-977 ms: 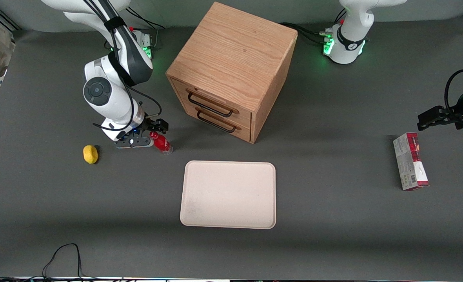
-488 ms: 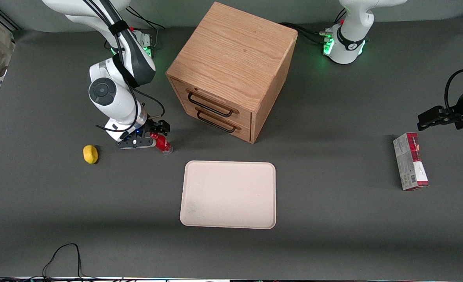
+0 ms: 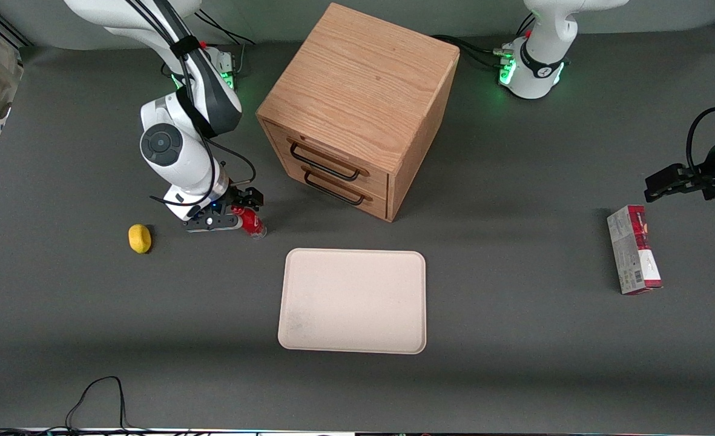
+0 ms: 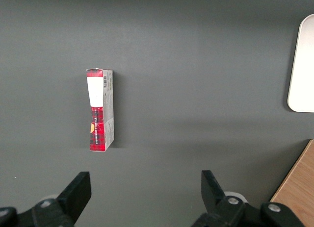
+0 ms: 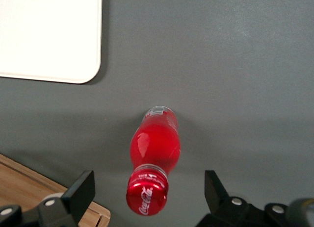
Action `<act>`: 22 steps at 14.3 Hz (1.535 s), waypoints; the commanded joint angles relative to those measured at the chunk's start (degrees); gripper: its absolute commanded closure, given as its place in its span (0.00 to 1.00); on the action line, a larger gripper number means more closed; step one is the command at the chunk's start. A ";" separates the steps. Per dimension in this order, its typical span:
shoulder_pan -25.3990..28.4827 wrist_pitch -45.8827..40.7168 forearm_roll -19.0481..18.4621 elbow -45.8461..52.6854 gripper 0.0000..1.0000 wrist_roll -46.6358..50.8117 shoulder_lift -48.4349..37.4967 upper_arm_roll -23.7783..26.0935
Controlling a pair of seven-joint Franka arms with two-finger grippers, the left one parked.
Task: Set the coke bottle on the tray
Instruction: 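Lower the right gripper and close it around the bottle's neck, then lift the bottle and carry it toward the white tray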
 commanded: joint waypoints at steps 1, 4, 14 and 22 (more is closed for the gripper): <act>0.45 0.92 -1.02 -0.33 0.38 0.82 -0.35 -0.28; 0.45 0.66 -1.02 -0.33 1.00 0.91 -0.52 -0.28; 0.45 -1.87 -1.02 1.24 1.00 1.09 -1.23 -0.46; -0.95 -34.63 -0.31 31.88 1.00 -0.31 0.96 -2.92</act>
